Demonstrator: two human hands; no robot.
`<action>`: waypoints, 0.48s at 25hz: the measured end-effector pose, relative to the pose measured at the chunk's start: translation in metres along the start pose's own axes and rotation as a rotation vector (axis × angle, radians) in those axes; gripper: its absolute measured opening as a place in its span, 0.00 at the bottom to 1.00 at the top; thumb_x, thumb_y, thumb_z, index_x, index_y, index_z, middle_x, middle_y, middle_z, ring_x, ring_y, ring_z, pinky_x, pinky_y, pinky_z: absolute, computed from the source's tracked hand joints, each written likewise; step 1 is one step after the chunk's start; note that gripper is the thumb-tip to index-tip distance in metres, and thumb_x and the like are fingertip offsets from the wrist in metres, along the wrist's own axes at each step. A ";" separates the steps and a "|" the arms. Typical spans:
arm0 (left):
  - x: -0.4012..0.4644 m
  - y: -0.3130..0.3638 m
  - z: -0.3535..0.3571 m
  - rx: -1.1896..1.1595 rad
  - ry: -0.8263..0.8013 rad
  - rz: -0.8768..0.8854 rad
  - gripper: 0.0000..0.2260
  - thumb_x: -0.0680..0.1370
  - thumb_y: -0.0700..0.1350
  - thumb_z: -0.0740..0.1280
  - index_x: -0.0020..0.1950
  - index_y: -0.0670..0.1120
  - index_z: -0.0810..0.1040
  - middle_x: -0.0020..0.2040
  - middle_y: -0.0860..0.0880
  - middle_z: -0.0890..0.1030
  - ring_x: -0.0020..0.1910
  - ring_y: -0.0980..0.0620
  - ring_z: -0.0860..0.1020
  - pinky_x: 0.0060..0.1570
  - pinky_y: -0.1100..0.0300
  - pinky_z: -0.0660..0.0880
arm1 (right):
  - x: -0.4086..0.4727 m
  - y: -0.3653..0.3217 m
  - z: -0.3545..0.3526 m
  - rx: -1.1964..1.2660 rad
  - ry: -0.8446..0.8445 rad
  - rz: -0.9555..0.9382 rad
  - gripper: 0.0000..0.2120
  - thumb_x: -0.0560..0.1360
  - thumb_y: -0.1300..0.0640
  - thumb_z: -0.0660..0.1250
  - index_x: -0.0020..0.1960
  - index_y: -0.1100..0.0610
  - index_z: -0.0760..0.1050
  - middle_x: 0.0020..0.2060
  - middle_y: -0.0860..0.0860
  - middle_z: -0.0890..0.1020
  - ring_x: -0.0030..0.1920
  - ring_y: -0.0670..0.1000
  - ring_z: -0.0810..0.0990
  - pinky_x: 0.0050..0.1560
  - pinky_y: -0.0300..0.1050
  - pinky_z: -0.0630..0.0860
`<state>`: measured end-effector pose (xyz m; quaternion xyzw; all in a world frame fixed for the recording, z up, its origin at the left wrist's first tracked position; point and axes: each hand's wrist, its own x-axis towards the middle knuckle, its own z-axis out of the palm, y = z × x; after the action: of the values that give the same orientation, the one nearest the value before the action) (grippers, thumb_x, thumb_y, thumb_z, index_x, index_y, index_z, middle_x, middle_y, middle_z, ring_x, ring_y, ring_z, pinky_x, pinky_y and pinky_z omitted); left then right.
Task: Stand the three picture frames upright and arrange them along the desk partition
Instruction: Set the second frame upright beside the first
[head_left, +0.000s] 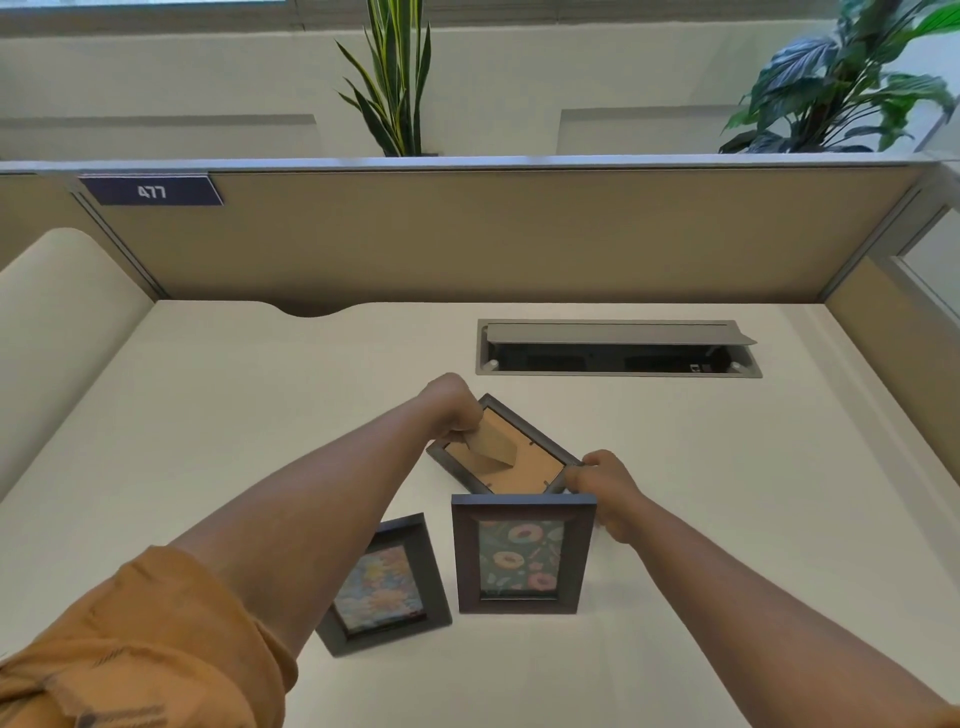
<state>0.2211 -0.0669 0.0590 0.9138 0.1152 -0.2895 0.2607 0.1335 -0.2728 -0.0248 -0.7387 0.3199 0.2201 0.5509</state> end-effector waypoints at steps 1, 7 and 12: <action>-0.005 0.005 -0.001 0.006 0.020 0.027 0.02 0.78 0.34 0.67 0.49 0.38 0.76 0.48 0.40 0.78 0.45 0.42 0.81 0.36 0.58 0.78 | -0.001 0.000 0.001 0.000 0.028 -0.003 0.17 0.73 0.63 0.71 0.59 0.58 0.69 0.44 0.52 0.72 0.39 0.50 0.71 0.30 0.42 0.72; -0.052 0.041 0.006 0.072 0.264 0.322 0.04 0.76 0.36 0.67 0.48 0.44 0.79 0.44 0.46 0.80 0.40 0.49 0.79 0.36 0.57 0.77 | -0.023 -0.028 0.001 0.145 -0.103 -0.095 0.21 0.81 0.41 0.64 0.53 0.60 0.79 0.44 0.57 0.87 0.43 0.55 0.87 0.42 0.46 0.79; -0.111 0.067 0.018 0.255 0.407 0.703 0.06 0.75 0.38 0.71 0.48 0.49 0.81 0.47 0.49 0.80 0.43 0.48 0.79 0.39 0.55 0.77 | -0.049 -0.054 -0.019 0.662 -0.328 -0.213 0.24 0.83 0.41 0.61 0.64 0.60 0.80 0.56 0.59 0.87 0.58 0.57 0.85 0.64 0.57 0.80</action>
<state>0.1478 -0.1398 0.1393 0.9609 -0.1911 -0.0085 0.2004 0.1369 -0.2692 0.0503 -0.5048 0.2030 0.1615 0.8234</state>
